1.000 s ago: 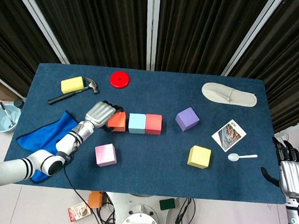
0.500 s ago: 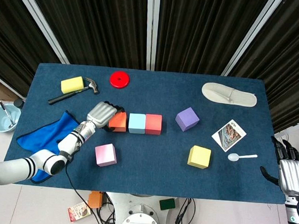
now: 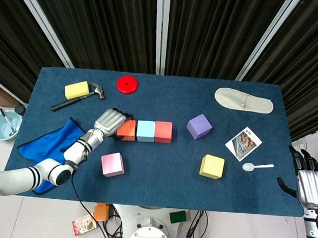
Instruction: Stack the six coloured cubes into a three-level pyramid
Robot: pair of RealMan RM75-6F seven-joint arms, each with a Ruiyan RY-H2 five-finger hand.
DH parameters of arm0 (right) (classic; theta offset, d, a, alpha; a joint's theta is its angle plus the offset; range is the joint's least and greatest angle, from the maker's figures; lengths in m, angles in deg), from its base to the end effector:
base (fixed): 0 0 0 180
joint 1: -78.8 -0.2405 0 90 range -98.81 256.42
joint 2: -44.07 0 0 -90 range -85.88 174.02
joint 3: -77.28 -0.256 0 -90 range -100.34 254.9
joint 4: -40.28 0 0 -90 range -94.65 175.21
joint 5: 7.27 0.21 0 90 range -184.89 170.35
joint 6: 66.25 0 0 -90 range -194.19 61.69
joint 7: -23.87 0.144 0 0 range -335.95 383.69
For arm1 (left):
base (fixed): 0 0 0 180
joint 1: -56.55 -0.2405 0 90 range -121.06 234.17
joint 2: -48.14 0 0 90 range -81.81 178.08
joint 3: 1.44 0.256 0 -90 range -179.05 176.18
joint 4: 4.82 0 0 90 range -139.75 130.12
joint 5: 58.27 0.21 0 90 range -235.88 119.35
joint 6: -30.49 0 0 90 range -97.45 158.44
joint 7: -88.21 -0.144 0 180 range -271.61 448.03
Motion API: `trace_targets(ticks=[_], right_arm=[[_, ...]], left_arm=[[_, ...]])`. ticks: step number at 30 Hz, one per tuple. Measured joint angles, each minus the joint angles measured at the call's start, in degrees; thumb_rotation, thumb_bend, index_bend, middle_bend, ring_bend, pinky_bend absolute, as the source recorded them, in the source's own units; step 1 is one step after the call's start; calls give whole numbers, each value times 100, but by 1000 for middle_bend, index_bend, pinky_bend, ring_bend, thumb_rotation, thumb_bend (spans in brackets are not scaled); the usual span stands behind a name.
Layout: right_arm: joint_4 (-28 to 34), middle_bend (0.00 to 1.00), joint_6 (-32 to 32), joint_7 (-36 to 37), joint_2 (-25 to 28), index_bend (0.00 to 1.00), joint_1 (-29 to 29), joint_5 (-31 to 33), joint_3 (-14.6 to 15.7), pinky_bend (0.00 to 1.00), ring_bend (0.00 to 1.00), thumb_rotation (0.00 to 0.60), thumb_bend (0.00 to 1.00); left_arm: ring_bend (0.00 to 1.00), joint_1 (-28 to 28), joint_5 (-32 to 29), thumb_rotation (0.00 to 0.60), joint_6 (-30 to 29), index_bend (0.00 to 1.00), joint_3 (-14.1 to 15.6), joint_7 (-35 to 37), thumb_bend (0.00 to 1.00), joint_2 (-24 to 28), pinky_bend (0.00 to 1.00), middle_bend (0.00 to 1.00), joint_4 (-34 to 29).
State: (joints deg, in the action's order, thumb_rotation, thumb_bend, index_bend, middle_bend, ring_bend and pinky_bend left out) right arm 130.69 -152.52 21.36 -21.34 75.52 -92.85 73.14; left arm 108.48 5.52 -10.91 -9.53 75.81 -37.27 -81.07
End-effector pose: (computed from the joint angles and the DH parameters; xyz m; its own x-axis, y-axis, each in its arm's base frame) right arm -0.3186 -0.1773 0.1614 0.4436 0.0294 0.8957 -0.8962 0.0254 0.4430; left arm -0.1432 0.3883 -0.0127 0.5669 0.3336 0.7532 0.7929 -0.4689 -0.3891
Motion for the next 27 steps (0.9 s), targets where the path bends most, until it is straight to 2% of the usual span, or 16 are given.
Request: trace_targets(ticks=[10, 14, 20, 27], right_arm=[[-8, 151, -10, 7, 11, 50, 9, 10, -5, 188, 77, 600, 209], [-26, 147, -1, 24, 6, 50, 7, 18, -9, 187, 77, 600, 209], [-41, 145, 7, 40, -3, 50, -6, 7, -14, 177, 77, 600, 209], [-33, 144, -4, 57, 12, 50, -2, -2, -13, 159, 77, 600, 209]], left_arm=[[352, 54, -38, 584, 48, 307, -13, 28, 207, -51, 293, 328, 46], [336, 72, -31, 569, 70, 276, 2, 36, 207, -58, 293, 290, 49], [320, 71, -68, 456, 69, 231, 18, 25, 207, -42, 296, 249, 18], [311, 75, -156, 430, 48, 222, 42, -79, 207, -33, 296, 222, -42]])
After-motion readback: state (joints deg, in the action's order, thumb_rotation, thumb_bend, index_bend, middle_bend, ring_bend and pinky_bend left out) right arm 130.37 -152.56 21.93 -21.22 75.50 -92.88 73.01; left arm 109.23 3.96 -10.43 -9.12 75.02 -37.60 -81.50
